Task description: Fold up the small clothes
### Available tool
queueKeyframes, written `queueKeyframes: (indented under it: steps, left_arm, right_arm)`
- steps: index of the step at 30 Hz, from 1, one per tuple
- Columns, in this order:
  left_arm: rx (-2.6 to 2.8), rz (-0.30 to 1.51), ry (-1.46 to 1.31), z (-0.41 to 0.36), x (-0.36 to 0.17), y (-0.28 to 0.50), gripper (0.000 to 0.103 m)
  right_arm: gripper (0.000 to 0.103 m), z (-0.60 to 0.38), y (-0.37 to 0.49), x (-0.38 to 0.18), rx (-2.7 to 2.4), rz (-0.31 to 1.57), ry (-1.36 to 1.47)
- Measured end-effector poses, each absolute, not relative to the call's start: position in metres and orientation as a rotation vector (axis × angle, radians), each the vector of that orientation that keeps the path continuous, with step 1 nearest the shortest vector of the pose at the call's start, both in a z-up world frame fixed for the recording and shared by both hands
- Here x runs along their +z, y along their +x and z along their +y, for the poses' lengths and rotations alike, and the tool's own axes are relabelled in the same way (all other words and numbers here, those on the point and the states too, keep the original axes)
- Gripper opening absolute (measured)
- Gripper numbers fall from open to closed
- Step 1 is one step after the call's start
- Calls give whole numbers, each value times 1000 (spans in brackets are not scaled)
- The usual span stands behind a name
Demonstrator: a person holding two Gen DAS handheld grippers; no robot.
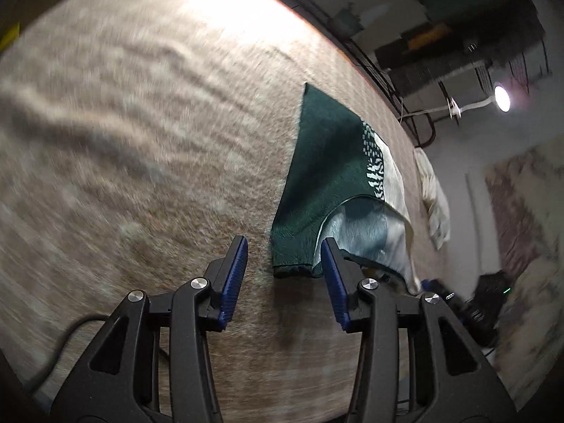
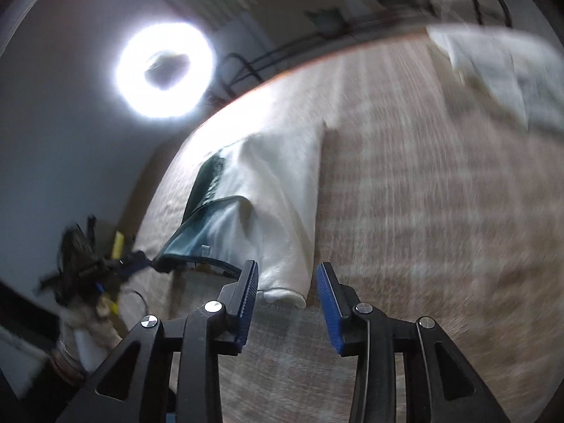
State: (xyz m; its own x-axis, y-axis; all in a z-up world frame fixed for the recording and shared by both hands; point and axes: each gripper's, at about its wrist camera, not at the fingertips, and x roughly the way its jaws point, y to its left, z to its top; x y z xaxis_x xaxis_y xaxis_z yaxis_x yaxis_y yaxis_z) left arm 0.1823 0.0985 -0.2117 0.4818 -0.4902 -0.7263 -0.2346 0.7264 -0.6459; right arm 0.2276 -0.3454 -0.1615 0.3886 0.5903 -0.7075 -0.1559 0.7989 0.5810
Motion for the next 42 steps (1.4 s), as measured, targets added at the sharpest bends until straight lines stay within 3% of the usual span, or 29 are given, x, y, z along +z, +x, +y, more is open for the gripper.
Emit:
queueKeyframes:
  steps: [5, 7, 8, 10, 15, 21, 26, 33, 35, 37, 39, 42]
  left_arm:
    - [-200, 1116, -819, 91, -222, 187, 43]
    - [-201, 1121, -829, 88, -225, 188, 37]
    - [-201, 1124, -825, 86, -225, 188, 25]
    - [-205, 1117, -810, 84, -223, 189, 11]
    - [-172, 1033, -628, 70, -192, 183, 6]
    - [-145, 957, -195, 28, -168, 166, 5]
    - [-135, 1050, -129, 18, -201, 165, 5]
    - [-120, 1058, -128, 29, -200, 164, 6]
    - [-113, 1068, -99, 27, -199, 164, 7]
    - [-121, 1064, -96, 28, -187, 162, 13]
    - [-135, 1024, -112, 30, -169, 157, 25]
    - [-167, 955, -157, 31, -143, 156, 29]
  right_arm:
    - [37, -343, 233, -191, 518, 1159, 620]
    - [37, -340, 234, -197, 536, 1169, 673]
    - [36, -339, 234, -197, 542, 1168, 688]
    - [30, -336, 235, -199, 554, 1166, 714]
    - [8, -325, 236, -192, 573, 1157, 697]
    - [3, -322, 231, -160, 582, 1097, 627]
    - [3, -318, 230, -170, 519, 1145, 519]
    - [3, -296, 226, -167, 521, 1164, 364]
    - [9, -287, 226, -162, 496, 1174, 277]
    - [25, -284, 224, -155, 479, 1178, 199]
    - [28, -280, 219, -142, 492, 1148, 112]
    - [28, -274, 214, -117, 522, 1049, 39]
